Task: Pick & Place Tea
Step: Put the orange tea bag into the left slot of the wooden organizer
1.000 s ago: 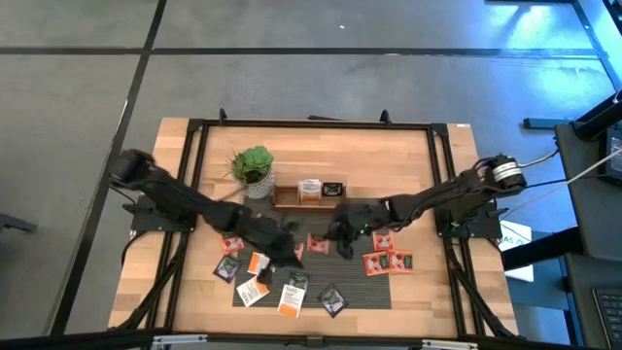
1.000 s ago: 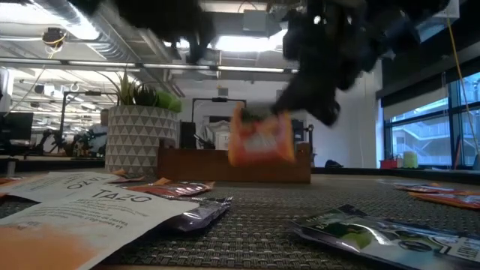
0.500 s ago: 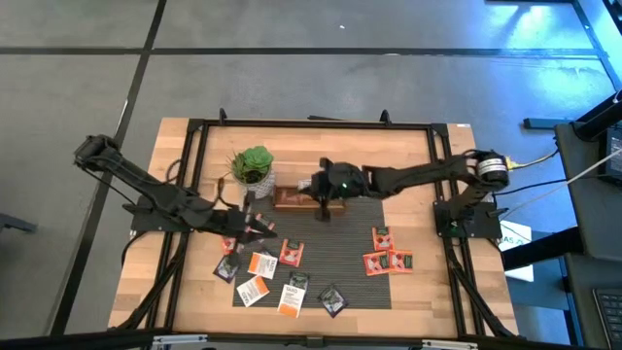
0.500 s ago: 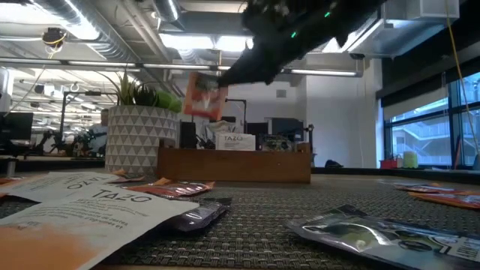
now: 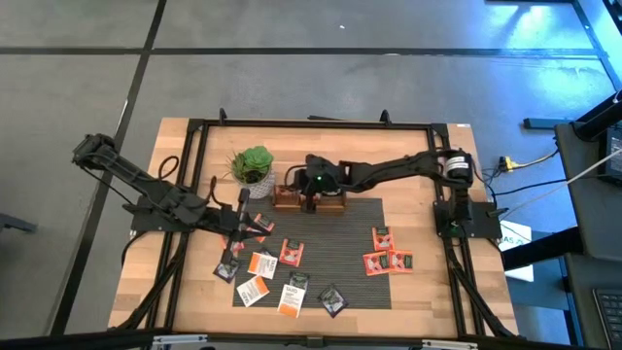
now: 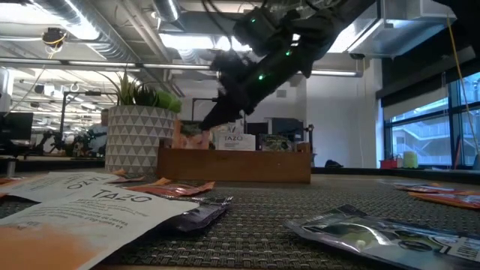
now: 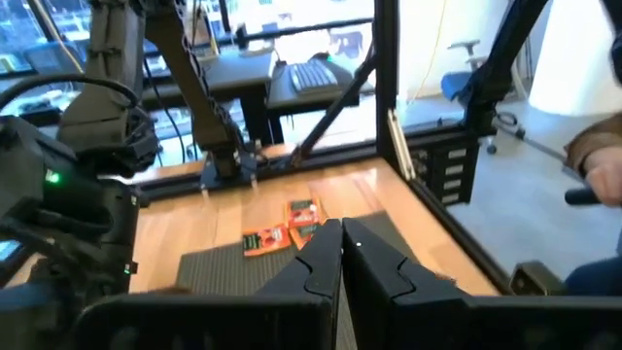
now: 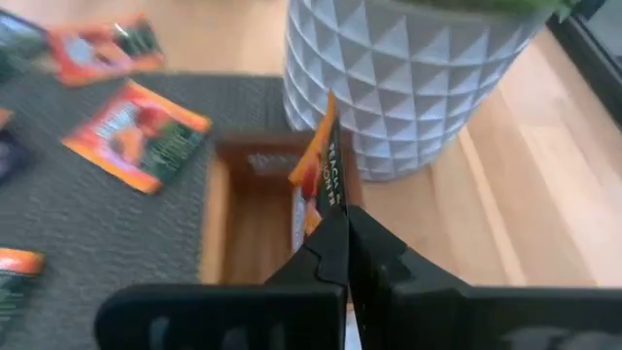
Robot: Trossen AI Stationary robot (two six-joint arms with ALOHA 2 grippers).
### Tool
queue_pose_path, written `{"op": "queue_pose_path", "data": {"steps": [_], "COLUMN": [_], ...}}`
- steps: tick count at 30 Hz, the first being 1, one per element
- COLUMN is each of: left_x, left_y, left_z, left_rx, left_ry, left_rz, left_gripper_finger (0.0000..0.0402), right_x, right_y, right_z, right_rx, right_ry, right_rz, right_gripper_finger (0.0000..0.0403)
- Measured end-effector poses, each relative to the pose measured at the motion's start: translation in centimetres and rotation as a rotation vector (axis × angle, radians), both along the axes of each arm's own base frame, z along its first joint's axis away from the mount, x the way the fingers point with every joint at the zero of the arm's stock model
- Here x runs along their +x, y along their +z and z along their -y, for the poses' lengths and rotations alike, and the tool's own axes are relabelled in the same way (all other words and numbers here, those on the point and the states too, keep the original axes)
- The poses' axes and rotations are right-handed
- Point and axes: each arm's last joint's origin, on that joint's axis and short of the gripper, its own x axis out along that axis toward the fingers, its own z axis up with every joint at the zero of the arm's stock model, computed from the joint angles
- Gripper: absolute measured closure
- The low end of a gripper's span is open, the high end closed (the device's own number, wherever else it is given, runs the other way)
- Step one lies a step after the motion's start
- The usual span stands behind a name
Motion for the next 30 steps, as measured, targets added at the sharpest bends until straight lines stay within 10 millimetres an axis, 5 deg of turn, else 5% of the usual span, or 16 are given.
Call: {"op": "queue_pose_path", "data": {"steps": [12,19,25,30], "left_x": [0.0,0.1,1.1,2.5], "left_y": [-0.4,-0.7,-2.0,-4.3], "left_z": [0.0,0.0,0.7,1.5], "left_rx": [0.011,0.023,0.025,0.011], "left_ry": [0.004,0.003,-0.031,-0.026], "left_rz": [-0.035,-0.059,-0.129,-0.235], "left_gripper_finger": [0.0393,0.0392,0.0395,0.0393], "right_x": [0.1,0.1,-0.2,-0.5], "right_y": [-0.1,-0.1,2.5,4.9], "right_z": [0.1,0.1,0.4,-1.5], "right_rx": [-0.065,-0.074,-0.147,0.02], "right_ry": [-0.002,-0.011,-0.116,-0.021], "right_rz": [-0.037,-0.038,-0.014,0.027], "right_gripper_finger": [0.0388,0.0321,0.0274,0.0266]}}
